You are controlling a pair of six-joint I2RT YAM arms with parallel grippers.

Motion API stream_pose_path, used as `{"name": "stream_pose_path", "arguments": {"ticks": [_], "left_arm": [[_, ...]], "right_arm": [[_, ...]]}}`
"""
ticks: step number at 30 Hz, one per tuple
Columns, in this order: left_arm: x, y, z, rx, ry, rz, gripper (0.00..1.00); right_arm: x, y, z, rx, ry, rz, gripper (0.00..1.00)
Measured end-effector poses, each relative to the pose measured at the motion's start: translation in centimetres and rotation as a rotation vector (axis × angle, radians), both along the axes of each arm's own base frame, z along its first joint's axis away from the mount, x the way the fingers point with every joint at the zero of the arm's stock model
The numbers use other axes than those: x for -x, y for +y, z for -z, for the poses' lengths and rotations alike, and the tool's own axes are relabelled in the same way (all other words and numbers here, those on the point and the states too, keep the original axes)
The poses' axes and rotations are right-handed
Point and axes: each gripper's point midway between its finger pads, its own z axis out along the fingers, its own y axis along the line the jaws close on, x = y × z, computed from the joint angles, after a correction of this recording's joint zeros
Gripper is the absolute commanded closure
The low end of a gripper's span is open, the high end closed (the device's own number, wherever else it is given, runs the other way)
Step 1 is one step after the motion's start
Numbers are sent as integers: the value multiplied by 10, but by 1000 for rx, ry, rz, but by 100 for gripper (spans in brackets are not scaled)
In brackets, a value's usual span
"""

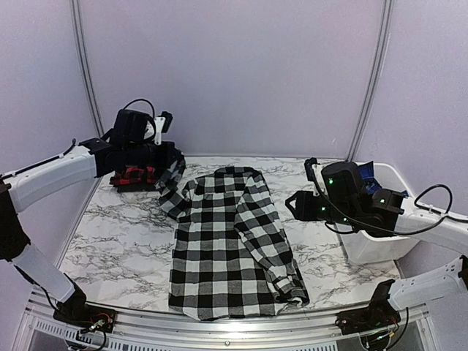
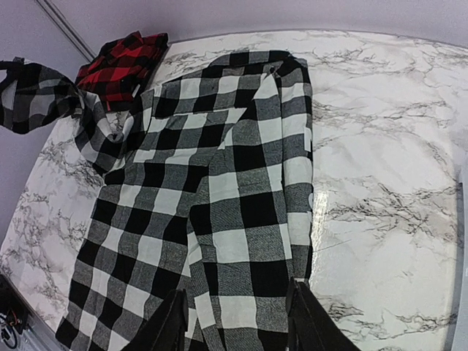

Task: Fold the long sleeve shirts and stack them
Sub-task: Place the sleeve of the 1/3-folded shirt.

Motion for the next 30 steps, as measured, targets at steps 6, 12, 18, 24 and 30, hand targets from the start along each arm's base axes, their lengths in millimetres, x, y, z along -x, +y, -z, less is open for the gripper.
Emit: {"name": "stream_pose_path", "arguments": {"ticks": [6, 12, 18, 24, 30], "left_arm": [[76, -107, 16, 17, 45, 388, 100], [148, -172, 96, -42, 230, 632, 84], [165, -181, 125, -54, 320, 652, 55], [152, -170, 98, 19, 274, 539, 51], [126, -112, 89, 105, 285, 284, 53]], "right_arm": [[-2, 0, 2, 1, 1, 4, 58], [-1, 5, 19, 17, 34, -15, 58], [3, 16, 45, 36, 92, -73, 57], [8, 36, 67, 63, 133, -164, 55], [32, 90, 82, 159, 127, -348, 55]]}}
